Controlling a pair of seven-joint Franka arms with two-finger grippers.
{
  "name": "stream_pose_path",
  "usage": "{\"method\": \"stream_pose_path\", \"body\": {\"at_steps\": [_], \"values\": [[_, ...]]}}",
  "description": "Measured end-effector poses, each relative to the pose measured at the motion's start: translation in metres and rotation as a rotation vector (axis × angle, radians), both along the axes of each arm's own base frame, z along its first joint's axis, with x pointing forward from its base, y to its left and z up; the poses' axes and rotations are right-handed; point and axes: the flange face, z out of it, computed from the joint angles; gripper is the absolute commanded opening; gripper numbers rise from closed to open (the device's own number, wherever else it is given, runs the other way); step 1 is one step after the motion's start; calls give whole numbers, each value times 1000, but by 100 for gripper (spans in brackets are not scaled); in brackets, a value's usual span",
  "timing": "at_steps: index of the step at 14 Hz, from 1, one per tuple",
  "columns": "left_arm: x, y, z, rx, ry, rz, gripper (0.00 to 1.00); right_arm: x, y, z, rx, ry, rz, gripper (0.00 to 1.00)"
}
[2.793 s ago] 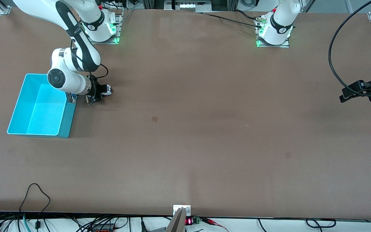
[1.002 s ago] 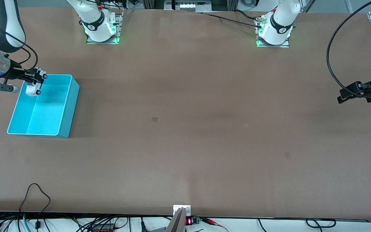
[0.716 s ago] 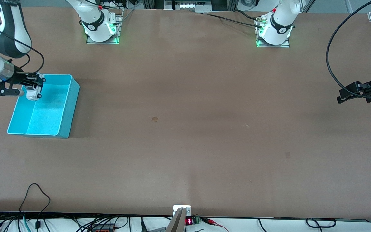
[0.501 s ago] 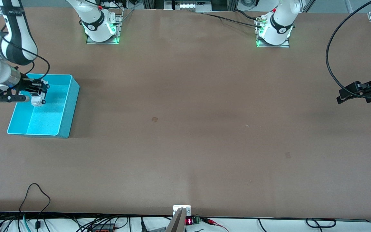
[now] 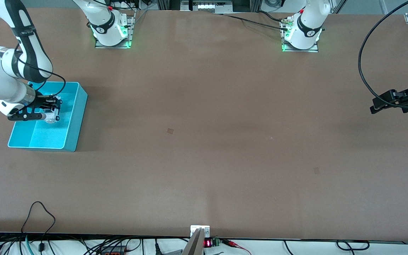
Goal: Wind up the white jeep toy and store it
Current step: 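Lower the jeep into the teal box and open the right gripper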
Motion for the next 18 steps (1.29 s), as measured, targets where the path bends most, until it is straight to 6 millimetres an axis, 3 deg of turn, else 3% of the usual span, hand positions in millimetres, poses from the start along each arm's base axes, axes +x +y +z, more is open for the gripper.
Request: {"method": "stream_pose_path", "body": {"at_steps": [6, 9, 13, 16, 18], "values": [[0, 0, 0, 0, 0, 0, 100, -2, -2, -35, 10, 21, 12, 26], [0, 0, 0, 0, 0, 0, 100, -2, -3, -44, 14, 21, 11, 33], [0, 0, 0, 0, 0, 0, 100, -2, -7, -44, 10, 20, 10, 79], [0, 0, 0, 0, 0, 0, 100, -2, -7, -45, -2, 24, 32, 100], [0, 0, 0, 0, 0, 0, 100, -2, -7, -45, -5, 21, 37, 100]]}}
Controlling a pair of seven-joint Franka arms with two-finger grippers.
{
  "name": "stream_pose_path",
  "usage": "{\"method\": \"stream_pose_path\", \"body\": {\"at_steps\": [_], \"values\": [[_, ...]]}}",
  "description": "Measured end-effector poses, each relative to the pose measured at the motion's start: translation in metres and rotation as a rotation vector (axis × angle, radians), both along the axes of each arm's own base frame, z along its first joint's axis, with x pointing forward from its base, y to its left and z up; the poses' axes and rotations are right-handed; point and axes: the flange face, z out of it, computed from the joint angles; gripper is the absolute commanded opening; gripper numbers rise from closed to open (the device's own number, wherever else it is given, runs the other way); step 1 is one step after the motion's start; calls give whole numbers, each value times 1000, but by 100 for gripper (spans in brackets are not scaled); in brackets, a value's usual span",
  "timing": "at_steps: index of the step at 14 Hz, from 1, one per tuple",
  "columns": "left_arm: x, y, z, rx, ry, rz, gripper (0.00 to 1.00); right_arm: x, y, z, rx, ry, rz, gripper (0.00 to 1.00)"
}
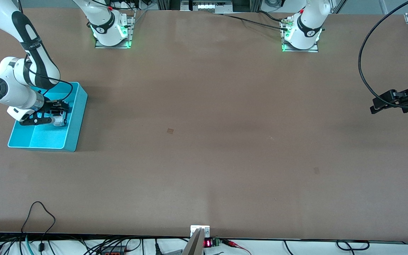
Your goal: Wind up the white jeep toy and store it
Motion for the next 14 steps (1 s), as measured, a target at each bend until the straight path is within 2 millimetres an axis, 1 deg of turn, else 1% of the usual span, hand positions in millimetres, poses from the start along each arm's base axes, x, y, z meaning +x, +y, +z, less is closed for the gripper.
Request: {"method": "stream_pose_path", "body": {"at_steps": [2, 4, 7, 9, 11, 12, 14], "values": [[0, 0, 0, 0, 0, 0, 100, 2, -1, 2, -2, -8, 0, 100], [0, 0, 0, 0, 0, 0, 100, 13, -3, 12, -11, -34, 1, 100], [0, 0, 0, 0, 0, 0, 100, 32, -10, 43, -31, -37, -6, 100], [0, 0, 0, 0, 0, 0, 100, 46, -7, 80, -39, -23, -15, 100], [0, 0, 0, 0, 0, 0, 100, 58, 2, 125, -22, -9, -43, 100], [0, 0, 0, 0, 0, 0, 100, 63, 11, 149, -8, 1, -51, 100], [0, -1, 0, 0, -1, -1, 100, 74, 41, 193, 18, 22, -72, 100]]}}
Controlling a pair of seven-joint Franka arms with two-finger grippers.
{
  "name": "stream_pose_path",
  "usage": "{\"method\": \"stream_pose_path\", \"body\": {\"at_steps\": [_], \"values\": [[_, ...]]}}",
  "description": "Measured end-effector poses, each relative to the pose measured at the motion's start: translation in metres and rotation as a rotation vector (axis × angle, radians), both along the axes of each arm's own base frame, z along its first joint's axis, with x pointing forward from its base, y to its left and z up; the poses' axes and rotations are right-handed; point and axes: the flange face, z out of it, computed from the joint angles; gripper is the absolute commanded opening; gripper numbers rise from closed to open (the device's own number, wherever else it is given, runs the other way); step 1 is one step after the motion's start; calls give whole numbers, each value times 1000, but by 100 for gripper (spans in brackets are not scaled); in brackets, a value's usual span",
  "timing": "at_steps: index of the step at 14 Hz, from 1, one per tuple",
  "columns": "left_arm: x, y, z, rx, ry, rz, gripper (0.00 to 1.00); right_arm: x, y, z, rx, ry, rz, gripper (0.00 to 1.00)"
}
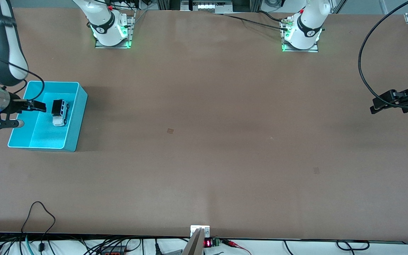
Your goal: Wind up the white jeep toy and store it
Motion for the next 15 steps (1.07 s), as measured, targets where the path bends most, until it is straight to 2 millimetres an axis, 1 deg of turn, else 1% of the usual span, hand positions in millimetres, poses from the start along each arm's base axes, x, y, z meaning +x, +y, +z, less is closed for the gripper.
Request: {"method": "stream_pose_path", "body": {"at_steps": [3, 5, 7, 9, 12, 13, 15], "values": [[0, -1, 0, 0, 0, -2, 100, 4, 38, 59, -8, 35, -7, 100], [0, -2, 0, 0, 0, -3, 100, 1, 55, 92, 9, 31, -7, 100], [0, -3, 0, 0, -1, -5, 100, -4, 59, 118, 54, -3, -27, 100], [0, -8, 0, -2, -2, -15, 100, -8, 59, 141, 54, -43, -31, 100], [0, -9, 0, -3, -2, -17, 100, -11, 57, 167, 47, -63, -37, 100], [0, -9, 0, -2, -2, -16, 100, -12, 58, 172, 45, -62, -47, 100], [0, -7, 0, -2, -2, -14, 100, -13, 62, 173, 36, -56, -96, 100]]}}
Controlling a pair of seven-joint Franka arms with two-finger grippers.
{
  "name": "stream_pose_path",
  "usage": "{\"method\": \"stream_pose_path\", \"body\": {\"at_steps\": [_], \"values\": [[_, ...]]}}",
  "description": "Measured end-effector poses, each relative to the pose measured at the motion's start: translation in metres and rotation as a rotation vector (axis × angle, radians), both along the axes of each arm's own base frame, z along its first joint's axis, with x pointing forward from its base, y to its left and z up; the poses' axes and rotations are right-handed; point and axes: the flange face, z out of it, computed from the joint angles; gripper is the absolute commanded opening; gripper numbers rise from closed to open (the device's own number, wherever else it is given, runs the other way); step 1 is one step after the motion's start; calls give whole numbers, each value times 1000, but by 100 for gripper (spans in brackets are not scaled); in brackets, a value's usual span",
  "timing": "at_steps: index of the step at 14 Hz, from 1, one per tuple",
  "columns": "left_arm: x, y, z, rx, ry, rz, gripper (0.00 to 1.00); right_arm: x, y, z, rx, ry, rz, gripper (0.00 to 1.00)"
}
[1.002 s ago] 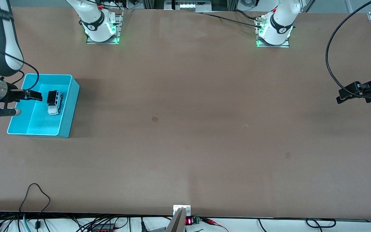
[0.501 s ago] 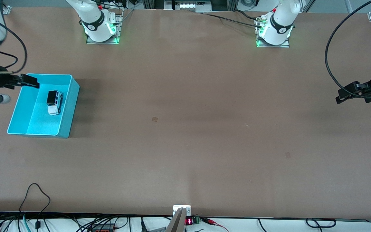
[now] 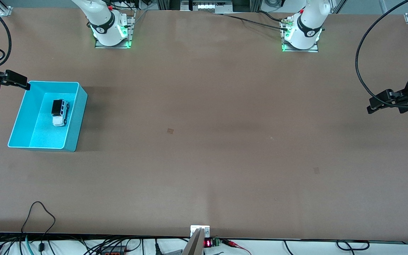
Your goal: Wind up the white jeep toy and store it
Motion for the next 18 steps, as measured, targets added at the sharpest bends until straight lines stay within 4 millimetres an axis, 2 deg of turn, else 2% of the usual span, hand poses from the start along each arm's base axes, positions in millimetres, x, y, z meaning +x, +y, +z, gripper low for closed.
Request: {"method": "stream_pose_path", "body": {"at_steps": [9, 18], "values": [[0, -2, 0, -1, 0, -3, 100, 4, 16, -3, 0, 19, 24, 100], [0, 0, 0, 0, 0, 1, 100, 4, 18, -2, 0, 17, 26, 100]]}}
